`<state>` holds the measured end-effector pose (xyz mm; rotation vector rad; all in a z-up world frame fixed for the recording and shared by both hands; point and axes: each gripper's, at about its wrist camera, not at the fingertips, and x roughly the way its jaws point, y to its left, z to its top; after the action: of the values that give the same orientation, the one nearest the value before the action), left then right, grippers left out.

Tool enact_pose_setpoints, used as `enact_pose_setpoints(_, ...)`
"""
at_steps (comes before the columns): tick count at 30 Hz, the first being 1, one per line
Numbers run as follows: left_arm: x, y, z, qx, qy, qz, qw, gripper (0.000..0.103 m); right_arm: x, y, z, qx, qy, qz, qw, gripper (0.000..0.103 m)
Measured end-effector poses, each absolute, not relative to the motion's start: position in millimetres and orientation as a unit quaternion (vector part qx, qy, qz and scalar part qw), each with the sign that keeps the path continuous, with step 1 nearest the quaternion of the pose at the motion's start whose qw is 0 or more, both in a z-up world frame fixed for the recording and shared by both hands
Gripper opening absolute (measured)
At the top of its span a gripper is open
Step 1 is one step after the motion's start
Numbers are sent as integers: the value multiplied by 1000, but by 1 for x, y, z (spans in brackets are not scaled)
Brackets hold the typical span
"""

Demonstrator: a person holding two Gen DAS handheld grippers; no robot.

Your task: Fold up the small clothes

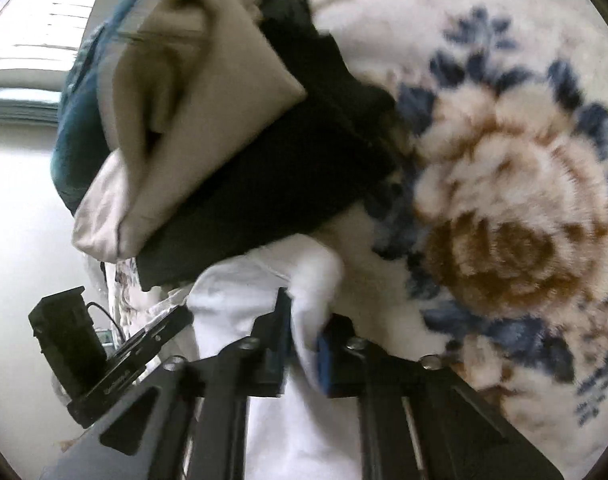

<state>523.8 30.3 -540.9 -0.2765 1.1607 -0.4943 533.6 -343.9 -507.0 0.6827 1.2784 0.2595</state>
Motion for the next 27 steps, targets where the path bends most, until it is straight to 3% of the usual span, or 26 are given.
enact_pose_setpoints(12, 422, 58, -445, -128, 483, -263, 825, 7, 406, -336, -397, 275, 527, 185, 783, 7)
enact_pose_setpoints(15, 392, 53, -445, -122, 505, -257, 815, 12, 352, -322, -391, 265, 543, 205, 770, 9)
enact_pose_setpoints(17, 358, 62, -457, -125, 534, -245, 800, 21, 318, -320, -394, 248, 566, 211, 757, 11)
enact_pose_setpoints(19, 324, 74, -471, -131, 562, -225, 785, 44, 283, -313, -413, 233, 608, 218, 727, 33)
enact_pose_setpoints(21, 290, 96, -487, -151, 590, -191, 770, 52, 248, -309, -433, 214, 651, 214, 696, 50)
enact_pose_setpoints(27, 263, 122, -506, -197, 619, -128, 750, 52, 205, -327, -443, 245, 665, 159, 687, 50)
